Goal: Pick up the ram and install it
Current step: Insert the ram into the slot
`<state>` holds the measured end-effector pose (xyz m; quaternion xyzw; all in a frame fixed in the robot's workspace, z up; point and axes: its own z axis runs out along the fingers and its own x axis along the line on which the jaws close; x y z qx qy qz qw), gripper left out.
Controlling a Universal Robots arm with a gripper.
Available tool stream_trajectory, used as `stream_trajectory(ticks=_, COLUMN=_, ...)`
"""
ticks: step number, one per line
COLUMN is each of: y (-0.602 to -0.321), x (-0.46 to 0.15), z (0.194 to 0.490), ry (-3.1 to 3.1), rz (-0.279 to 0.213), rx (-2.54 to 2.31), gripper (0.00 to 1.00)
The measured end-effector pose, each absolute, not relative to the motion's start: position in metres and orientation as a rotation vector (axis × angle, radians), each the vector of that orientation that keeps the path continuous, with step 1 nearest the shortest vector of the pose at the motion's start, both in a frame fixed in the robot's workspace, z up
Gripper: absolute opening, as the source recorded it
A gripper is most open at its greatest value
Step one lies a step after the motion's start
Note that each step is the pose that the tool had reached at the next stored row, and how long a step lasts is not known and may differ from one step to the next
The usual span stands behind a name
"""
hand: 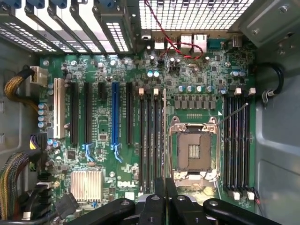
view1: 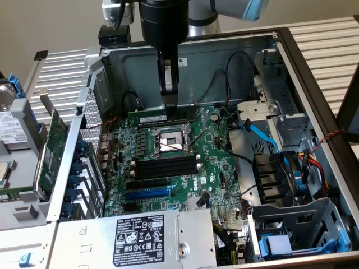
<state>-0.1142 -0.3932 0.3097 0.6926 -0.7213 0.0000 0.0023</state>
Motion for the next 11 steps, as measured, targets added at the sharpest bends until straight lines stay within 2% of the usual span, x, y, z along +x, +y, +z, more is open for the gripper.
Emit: stream_trajectory(ticks=11, y=-0.3942, x=-0.1142, z=0.3065, ry=-2.260, rz=0.006, rx=2.170, gripper=0.13)
